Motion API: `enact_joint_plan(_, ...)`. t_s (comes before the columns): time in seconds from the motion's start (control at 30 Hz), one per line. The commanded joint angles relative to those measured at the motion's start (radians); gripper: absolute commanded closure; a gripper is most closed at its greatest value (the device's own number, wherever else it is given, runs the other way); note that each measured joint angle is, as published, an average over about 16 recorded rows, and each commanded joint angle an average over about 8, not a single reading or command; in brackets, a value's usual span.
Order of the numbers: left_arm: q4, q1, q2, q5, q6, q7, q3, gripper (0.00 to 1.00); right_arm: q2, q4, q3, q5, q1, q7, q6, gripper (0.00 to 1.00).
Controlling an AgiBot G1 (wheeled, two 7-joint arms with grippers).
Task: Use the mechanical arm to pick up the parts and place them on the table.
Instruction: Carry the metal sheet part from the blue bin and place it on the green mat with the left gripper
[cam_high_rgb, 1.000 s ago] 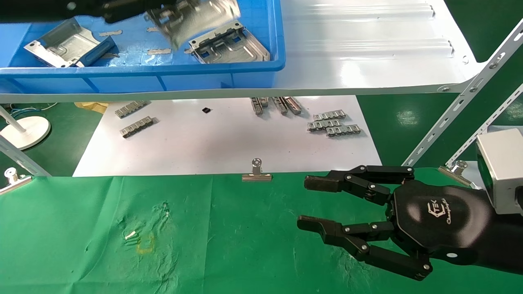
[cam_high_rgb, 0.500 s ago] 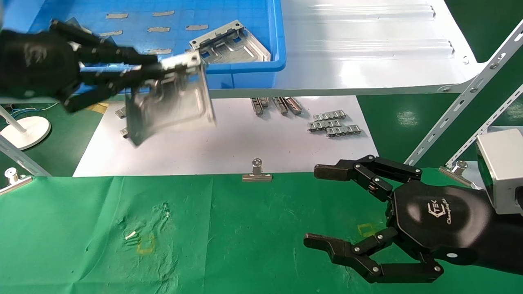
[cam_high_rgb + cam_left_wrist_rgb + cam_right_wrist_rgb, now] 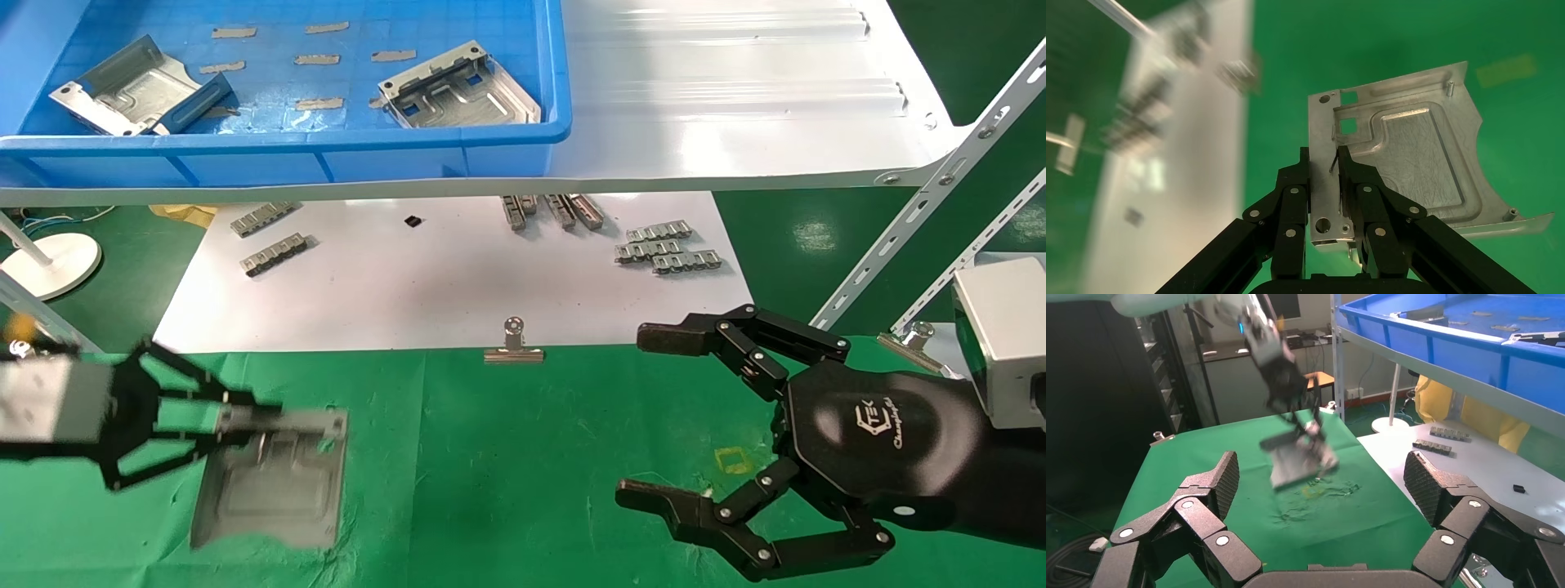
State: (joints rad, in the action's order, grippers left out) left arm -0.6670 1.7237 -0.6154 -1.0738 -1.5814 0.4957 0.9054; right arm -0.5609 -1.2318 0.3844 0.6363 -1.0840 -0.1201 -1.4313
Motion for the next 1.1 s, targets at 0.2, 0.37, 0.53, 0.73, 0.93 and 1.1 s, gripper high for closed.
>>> enact_joint_plan(0.2, 0.131, -0.025, -0.058, -0.055, -0.002, 0.115, 0.077, 0.6, 0.0, 0.0, 0.0, 0.0, 0.0, 0.0, 0.0, 0.0)
enact_joint_plan(0.37, 0.223, -0.033, -0.097, -0.042, 0.003, 0.143, 0.109, 0.04, 0.0, 0.0, 0.0, 0.0, 0.0, 0.0, 0.0, 0.0)
enact_joint_plan(0.53, 0.319, -0.03, -0.131, -0.035, 0.023, 0.178, 0.12, 0.0, 0.0, 0.0, 0.0, 0.0, 0.0, 0.0, 0.0, 0.0)
enact_joint_plan(0.73, 0.416, -0.028, -0.16, -0.008, 0.016, 0.214, 0.109, 0.0, 0.0, 0.0, 0.0, 0.0, 0.0, 0.0, 0.0, 0.0)
enact_joint_plan(0.93, 0.479, -0.017, -0.164, 0.027, -0.001, 0.167, 0.103, 0.0, 0.0, 0.0, 0.0, 0.0, 0.0, 0.0, 0.0, 0.0)
enact_joint_plan(1.1, 0.507, -0.038, -0.149, 0.101, -0.008, 0.089, 0.074, 0.0, 0.0, 0.0, 0.0, 0.0, 0.0, 0.0, 0.0, 0.0)
